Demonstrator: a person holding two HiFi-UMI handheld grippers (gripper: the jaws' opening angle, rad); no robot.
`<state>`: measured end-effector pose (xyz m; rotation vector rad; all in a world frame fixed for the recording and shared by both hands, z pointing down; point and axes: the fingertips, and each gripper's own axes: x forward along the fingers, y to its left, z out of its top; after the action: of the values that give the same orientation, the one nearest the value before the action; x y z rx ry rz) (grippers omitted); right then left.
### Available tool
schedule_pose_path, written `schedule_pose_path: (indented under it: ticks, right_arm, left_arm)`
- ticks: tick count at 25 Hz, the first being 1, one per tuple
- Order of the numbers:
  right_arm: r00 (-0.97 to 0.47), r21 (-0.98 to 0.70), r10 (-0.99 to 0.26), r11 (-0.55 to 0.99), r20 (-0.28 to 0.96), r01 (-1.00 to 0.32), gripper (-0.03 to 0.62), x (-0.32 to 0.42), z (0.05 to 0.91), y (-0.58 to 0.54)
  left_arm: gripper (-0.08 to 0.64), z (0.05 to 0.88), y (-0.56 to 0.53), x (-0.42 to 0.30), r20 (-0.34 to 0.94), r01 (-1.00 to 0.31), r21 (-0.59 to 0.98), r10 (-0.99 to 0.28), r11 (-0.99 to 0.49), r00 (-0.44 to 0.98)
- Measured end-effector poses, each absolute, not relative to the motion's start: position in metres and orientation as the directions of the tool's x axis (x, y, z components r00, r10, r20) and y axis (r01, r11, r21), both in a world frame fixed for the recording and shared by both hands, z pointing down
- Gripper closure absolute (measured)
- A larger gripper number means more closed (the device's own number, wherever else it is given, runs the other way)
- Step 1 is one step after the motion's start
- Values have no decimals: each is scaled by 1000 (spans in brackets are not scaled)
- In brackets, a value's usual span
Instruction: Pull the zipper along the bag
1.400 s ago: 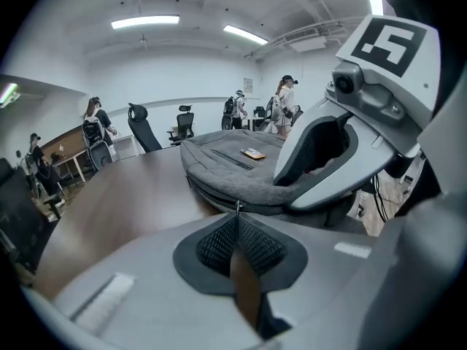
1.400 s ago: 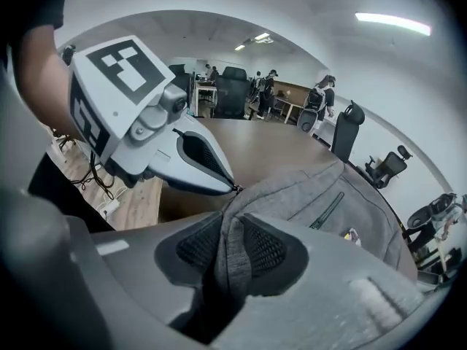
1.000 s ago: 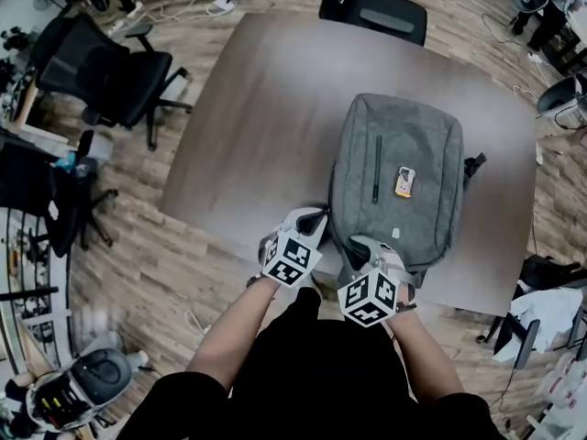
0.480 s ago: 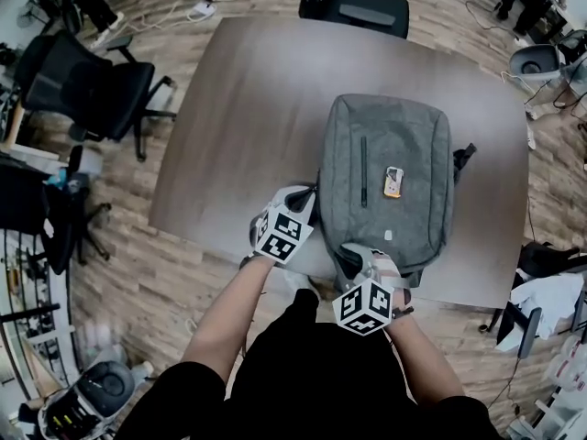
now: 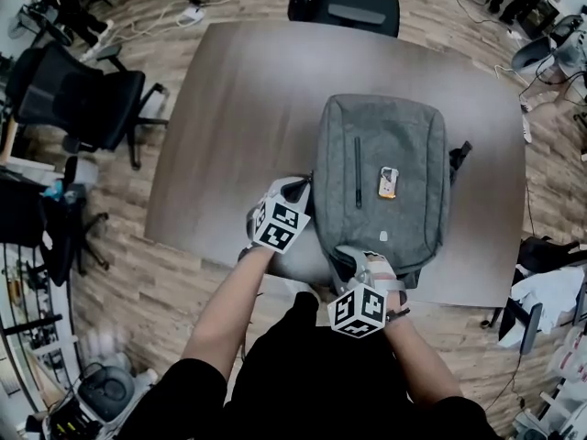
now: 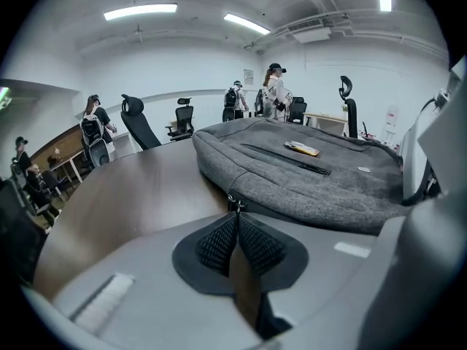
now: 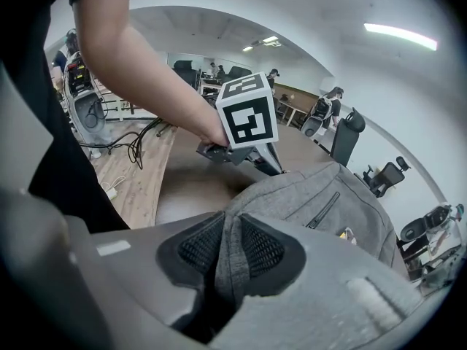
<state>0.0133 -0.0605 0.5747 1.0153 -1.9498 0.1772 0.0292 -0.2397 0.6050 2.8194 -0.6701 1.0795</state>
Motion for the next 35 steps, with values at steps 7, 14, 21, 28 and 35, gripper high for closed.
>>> schedule_pose_path:
  ticks: [7, 14, 21, 28, 35]
  right_arm:
    - [-267, 234, -604, 622, 751, -747, 514, 27, 578, -85]
    - [-258, 242, -621, 604, 740, -759, 514, 43, 579, -120]
    - [-273, 219, -624, 595, 732, -773, 509, 50, 580, -139]
    - [-365, 142, -653, 589, 664, -796, 456, 50, 563, -137]
    - [-405, -19, -812, 439, 421, -899, 480, 68, 484, -143]
  left_arm:
    - [529, 607, -262, 45, 632, -443, -51, -373, -895, 680]
    - [529, 605, -297, 64, 627, -438, -68, -380, -896, 680]
    - [529, 603, -313, 73, 625, -445, -81, -393, -892, 674]
    - [410, 602, -288, 54, 605, -492, -52, -420, -869, 677]
    - [427, 542, -234, 27, 469, -584, 67, -491, -809, 734]
